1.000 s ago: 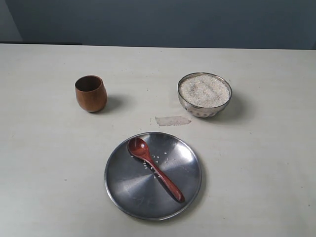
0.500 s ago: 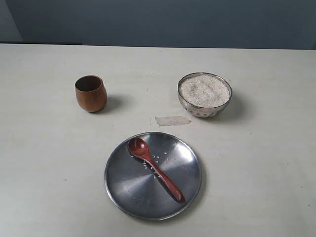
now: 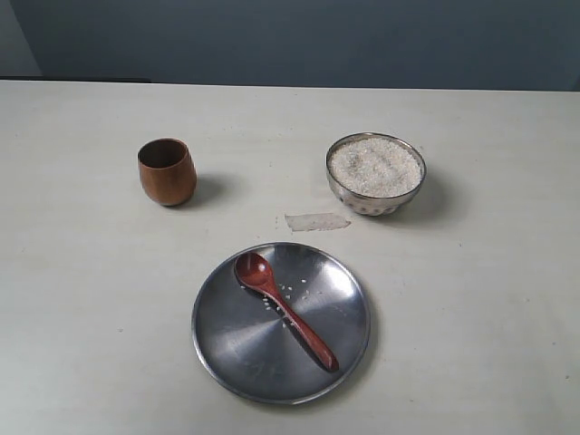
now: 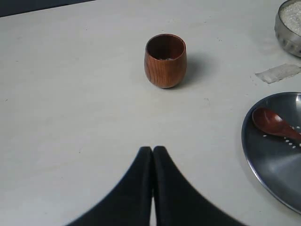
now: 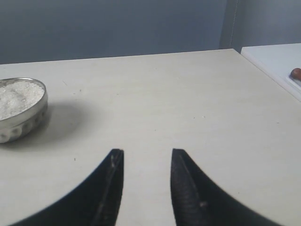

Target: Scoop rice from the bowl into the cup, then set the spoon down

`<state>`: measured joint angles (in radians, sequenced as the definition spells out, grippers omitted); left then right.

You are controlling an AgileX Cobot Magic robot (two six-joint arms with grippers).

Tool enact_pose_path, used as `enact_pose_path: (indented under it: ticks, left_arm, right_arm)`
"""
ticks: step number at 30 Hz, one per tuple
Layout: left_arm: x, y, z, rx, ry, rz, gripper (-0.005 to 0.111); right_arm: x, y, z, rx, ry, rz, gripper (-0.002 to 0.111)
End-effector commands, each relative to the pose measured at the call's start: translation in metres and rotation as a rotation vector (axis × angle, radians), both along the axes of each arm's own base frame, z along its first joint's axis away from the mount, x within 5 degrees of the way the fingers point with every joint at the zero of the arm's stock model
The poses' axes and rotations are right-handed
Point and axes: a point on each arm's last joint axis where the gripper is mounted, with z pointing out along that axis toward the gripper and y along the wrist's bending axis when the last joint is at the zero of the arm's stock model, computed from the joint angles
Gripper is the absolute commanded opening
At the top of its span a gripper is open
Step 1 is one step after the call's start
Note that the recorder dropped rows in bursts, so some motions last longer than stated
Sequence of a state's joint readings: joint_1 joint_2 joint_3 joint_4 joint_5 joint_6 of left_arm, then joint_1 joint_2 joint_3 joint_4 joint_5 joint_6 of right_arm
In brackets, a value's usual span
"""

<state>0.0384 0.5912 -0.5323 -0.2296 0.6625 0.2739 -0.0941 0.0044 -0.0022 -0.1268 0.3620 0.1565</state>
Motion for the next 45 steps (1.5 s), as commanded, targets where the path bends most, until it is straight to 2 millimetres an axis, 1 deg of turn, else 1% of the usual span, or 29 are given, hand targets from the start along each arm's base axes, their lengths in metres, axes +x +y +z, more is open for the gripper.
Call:
enact_pose_path:
  ticks: [1, 18, 24, 29, 45]
  left_arm:
    - [0.0007, -0.0007, 0.0021, -0.002, -0.009, -0.005, 0.000]
    - [0.0007, -0.0007, 0.0021, -0.002, -0.009, -0.005, 0.000]
    - [0.0007, -0.0007, 0.0021, -0.002, -0.009, -0.005, 0.000]
    - [0.0007, -0.0007, 0.0021, -0.002, -0.009, -0.005, 0.000]
    - [0.0007, -0.0007, 0.0021, -0.002, -0.009, -0.005, 0.000]
  right_arm:
    - [-0.0002, -0.0001, -0.0003, 0.005, -0.005, -0.005, 0.034]
    - [-0.0002, -0.0001, -0.0003, 0.000, -0.004, -0.004, 0.034]
    - [-0.0002, -0.0002, -0.0003, -0.037, 0.001, 0.006, 0.034]
    - [-0.0002, -0.0002, -0.0003, -0.159, 0.019, 0.040, 0.034]
    - [-0.0001, 0.0007, -0.0004, -0.129, 0.015, 0.042, 0.034]
